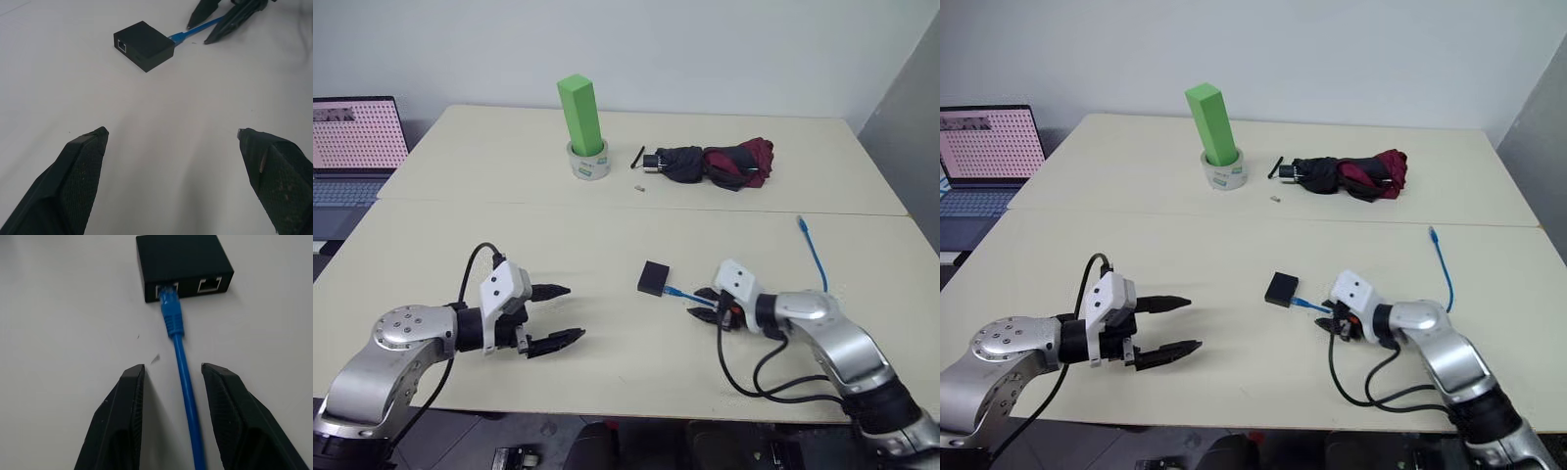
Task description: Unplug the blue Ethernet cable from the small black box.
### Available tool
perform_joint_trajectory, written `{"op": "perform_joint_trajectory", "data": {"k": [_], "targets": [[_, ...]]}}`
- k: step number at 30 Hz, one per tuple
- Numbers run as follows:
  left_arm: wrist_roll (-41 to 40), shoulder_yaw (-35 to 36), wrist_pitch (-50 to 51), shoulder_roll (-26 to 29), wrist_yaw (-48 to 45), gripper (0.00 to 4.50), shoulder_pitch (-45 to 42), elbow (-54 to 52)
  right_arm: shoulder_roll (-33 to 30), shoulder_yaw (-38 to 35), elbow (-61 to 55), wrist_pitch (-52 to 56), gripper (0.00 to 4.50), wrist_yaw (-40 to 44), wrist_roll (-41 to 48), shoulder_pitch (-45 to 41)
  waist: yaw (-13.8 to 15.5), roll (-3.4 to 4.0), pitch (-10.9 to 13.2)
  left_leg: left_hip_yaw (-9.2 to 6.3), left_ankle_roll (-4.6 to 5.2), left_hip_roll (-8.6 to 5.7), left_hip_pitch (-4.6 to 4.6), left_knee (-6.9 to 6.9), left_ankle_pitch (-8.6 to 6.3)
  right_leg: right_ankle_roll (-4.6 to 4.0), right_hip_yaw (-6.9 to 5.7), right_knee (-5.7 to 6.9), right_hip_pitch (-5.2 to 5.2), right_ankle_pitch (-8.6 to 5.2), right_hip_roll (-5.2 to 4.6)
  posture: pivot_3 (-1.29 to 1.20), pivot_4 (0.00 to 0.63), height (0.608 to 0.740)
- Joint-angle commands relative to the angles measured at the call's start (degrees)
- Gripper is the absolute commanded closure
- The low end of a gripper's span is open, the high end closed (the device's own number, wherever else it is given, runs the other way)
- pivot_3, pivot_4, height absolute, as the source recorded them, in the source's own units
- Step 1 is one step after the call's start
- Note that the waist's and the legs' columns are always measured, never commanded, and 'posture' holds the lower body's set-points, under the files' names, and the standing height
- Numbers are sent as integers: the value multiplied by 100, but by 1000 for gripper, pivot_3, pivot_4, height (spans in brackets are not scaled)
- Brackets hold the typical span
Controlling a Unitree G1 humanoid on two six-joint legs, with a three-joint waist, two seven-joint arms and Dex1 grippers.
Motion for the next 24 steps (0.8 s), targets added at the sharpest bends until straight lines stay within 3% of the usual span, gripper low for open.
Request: {"op": "perform_joint_trajectory", "data": {"k": [1, 4, 10, 13, 19, 24], "targets": [[-69, -6, -2, -31, 30, 0, -75, -189, 273, 331, 506, -335, 2555, -142, -280, -248, -18, -1, -1, -1, 0, 2, 1, 0, 0, 0, -1, 1, -1, 0, 0, 0, 150, 740], [-69, -7, 4, -38, 41, 0, -98, -168, 364, 387, 718, -419, 2555, -143, -350, -339, -30, -1, -2, -1, 0, 3, 4, -1, 0, 0, -3, 5, -1, 0, 1, 0, 150, 740], [-86, 7, 5, -77, 57, 0, -108, -77, 311, 405, 760, -556, 3933, 21, -401, -412, -30, -1, -2, -2, 0, 3, 5, -1, 0, 0, -2, 8, 0, 0, 1, 0, 150, 740], [-142, -3, 67, -187, 130, 0, -195, 43, 285, 444, 706, -710, 4343, 67, -438, -464, -27, -1, -2, -2, 0, 2, 5, 0, 0, 0, -3, 9, 1, 0, 1, 0, 150, 740], [-903, 266, 907, -634, 394, 0, -583, 390, -49, 591, 484, -2600, 4356, -57, -1185, -594, -28, 0, 0, -2, 0, 1, -2, 3, 0, 0, -3, 9, -6, 0, 0, 0, 150, 740], [-1778, 363, 1747, -748, 370, 0, -991, 507, -498, 793, 805, -5155, 4358, -666, -2380, -1040, -40, 1, 2, 0, -18, 4, -4, 2, 10, 0, -3, 7, -8, 0, 1, 0, 150, 740]]}}
